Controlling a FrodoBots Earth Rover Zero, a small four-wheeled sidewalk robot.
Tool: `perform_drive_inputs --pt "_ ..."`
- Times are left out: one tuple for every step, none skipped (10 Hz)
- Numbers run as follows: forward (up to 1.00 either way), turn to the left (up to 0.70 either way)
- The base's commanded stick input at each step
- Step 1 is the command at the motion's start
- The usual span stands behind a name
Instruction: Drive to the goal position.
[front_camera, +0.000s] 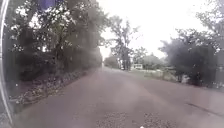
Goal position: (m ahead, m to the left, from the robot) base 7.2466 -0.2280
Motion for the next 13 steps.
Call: perform_drive_inputs --pt "0.70 0.01" --pt "0.70 0.01" --pt "0.70 0.01" --pt "0.70 0.01" --pt "0.70 0.01" --pt "0.70 0.01" --pt "0.70 0.01" --pt "0.70 0.01" --pt "0.70 0.01" --pt "0.70 0.01" --pt "0.70 0.01" --pt "0.70 0.01" --pt "0.70 0.01"
